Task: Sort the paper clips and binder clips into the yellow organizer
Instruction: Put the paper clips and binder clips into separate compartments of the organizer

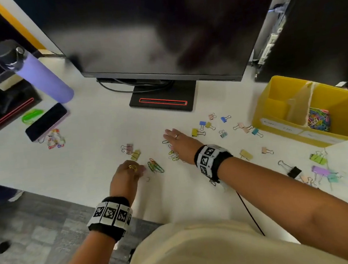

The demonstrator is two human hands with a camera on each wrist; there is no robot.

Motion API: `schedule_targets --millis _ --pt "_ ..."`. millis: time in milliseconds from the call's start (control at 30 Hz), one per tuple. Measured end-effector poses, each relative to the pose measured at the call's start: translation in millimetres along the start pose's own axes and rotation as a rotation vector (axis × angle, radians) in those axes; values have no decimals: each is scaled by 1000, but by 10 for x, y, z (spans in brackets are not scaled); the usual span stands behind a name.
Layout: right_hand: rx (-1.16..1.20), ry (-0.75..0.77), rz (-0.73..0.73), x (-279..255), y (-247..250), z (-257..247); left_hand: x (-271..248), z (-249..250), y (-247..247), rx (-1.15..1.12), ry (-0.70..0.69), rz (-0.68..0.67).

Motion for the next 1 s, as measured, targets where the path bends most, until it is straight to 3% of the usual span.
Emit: schedule_targets --millis 100,333,433,600,733,767,900,1000 --pt "-39 18 -94 38 -57 58 139 176 25 -33 -73 -35" --pt "-76 -8 -207 -305 -118 125 537 398 -173 32 -78 -354" --pt "19 -63 -182 -405 -150 175 539 541 -272 33 -142 -396" --pt "74 -127 -78 -564 -138 247 461 537 -294 -2 -180 -285" --pt "214 -182 45 -559 -120 171 282 462 -286 193 -172 -376" --pt "197 -157 65 -545 -110 135 255 474 -320 228 -159 -377" --pt "-85 -94 -77 -533 -95 40 229 610 -474 212 -150 -326" --pt "-155 -111 -50 -541 -134 66 259 676 -572 180 -122 -330"
Point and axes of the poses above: each hand's wrist, its own x-axis towards the middle knuckle, its own y-axis out of the back of the hand, z = x × y, the point moved 1 cm from there along x, towards the middle knuckle, and after that the axes turned 5 degrees about -x, right-handed, at the moved point
